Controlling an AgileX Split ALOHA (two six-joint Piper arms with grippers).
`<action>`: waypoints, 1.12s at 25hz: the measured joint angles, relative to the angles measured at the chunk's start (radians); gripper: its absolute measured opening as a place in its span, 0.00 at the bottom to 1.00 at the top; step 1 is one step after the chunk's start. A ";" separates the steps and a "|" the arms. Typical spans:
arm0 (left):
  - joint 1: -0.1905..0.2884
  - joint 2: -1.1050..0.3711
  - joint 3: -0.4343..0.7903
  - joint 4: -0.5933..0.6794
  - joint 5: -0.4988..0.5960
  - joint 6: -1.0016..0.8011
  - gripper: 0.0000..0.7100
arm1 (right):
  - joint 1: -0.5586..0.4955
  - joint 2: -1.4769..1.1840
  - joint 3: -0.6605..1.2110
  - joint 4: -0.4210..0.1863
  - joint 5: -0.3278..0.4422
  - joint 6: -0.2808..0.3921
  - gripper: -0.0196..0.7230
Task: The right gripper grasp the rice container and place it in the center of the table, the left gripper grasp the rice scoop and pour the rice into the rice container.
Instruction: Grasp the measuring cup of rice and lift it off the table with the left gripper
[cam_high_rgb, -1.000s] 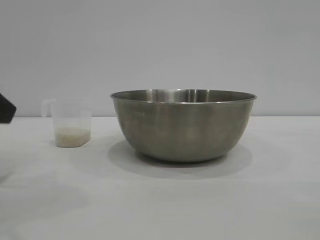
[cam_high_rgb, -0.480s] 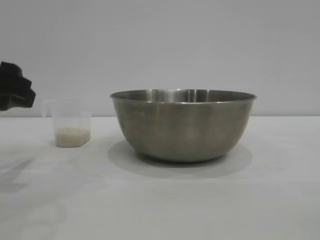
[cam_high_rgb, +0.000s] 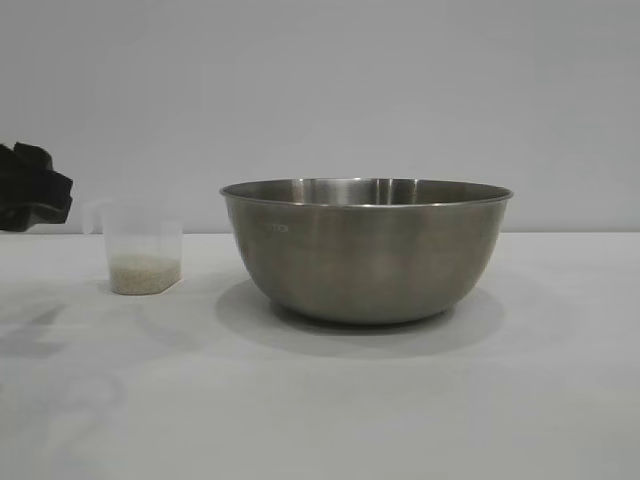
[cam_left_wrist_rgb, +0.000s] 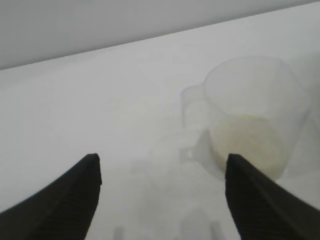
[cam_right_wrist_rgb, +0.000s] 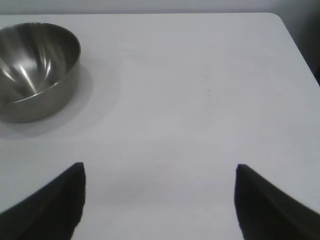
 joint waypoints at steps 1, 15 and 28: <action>0.000 0.005 -0.007 0.000 0.000 0.000 0.77 | 0.000 0.000 0.000 0.000 0.000 0.000 0.73; 0.000 0.080 -0.087 -0.025 0.002 0.006 0.77 | 0.000 0.000 0.000 0.000 0.000 0.000 0.73; 0.066 0.083 -0.107 0.078 0.002 0.008 0.36 | 0.000 0.000 0.000 0.000 0.000 0.000 0.73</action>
